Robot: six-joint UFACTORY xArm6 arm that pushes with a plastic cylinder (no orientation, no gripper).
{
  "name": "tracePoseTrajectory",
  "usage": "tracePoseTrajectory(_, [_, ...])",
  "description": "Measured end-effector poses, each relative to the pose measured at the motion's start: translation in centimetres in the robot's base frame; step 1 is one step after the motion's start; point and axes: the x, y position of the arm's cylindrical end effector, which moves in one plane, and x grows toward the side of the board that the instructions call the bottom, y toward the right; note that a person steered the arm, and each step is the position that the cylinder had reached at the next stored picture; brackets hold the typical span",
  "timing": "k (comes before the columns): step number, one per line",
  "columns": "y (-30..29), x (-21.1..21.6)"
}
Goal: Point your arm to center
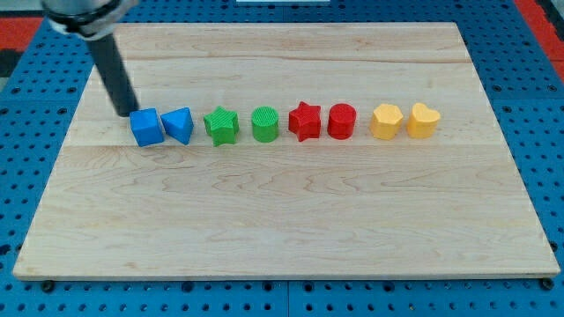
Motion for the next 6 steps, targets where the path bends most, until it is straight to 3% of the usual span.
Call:
tracePoseTrajectory(1, [-3.0,2.2])
tracePoseTrajectory(3, [-2.3,7.9])
tracePoseTrajectory(4, [3.3,8.3])
tracePoseTrajectory(6, [22.3,9.1])
